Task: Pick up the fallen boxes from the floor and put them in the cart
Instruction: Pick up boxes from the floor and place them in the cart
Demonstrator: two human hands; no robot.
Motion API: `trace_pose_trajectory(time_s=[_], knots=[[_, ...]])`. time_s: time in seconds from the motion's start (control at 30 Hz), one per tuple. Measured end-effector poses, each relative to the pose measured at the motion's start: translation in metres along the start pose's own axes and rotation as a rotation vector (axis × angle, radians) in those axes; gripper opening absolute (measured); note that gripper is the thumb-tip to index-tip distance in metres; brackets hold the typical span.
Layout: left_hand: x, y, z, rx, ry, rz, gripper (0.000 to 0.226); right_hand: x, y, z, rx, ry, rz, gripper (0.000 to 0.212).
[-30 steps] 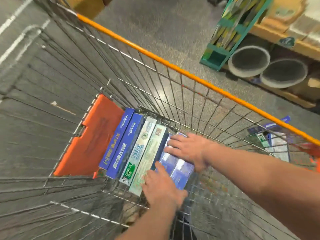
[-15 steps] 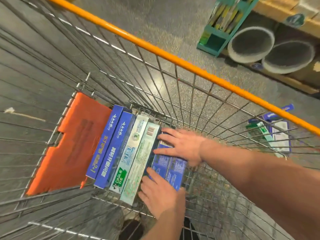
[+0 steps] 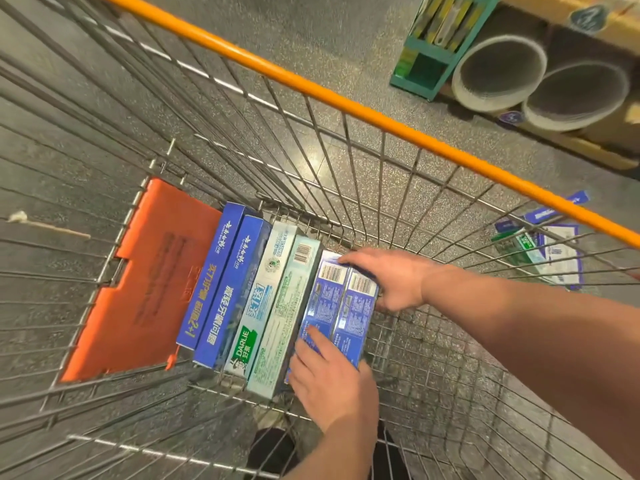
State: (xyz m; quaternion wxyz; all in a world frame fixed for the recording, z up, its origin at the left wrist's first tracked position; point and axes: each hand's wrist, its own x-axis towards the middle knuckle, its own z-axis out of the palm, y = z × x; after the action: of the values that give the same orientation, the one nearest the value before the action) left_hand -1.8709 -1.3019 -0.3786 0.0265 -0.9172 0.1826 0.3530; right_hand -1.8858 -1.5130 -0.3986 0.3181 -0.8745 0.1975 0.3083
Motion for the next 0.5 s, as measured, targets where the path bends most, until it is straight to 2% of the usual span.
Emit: trace_pose_trajectory(time_s=[0.1, 0.2, 0.3, 0.43, 0.5], knots=[[0.001, 0.001, 0.000, -0.018, -0.015, -0.024, 0.099, -0.001, -0.002, -0.001, 0.144, -0.035, 0.058, 0.107], [0.000, 0.001, -0.004, -0.025, -0.007, -0.023, 0.104, -0.001, -0.011, -0.003, 0.352, -0.026, 0.132, 0.079], [-0.001, -0.005, -0.001, -0.023, 0.022, -0.001, 0.100, -0.002, -0.014, 0.002, 0.422, 0.050, 0.213, 0.083], [-0.001, -0.009, 0.000, -0.020, 0.071, 0.053, 0.093, -0.008, -0.006, 0.006, 0.564, 0.095, 0.309, 0.067], [-0.001, -0.010, 0.001, -0.015, 0.080, 0.089, 0.081, -0.011, -0.004, 0.004, 0.587, 0.106, 0.331, 0.064]])
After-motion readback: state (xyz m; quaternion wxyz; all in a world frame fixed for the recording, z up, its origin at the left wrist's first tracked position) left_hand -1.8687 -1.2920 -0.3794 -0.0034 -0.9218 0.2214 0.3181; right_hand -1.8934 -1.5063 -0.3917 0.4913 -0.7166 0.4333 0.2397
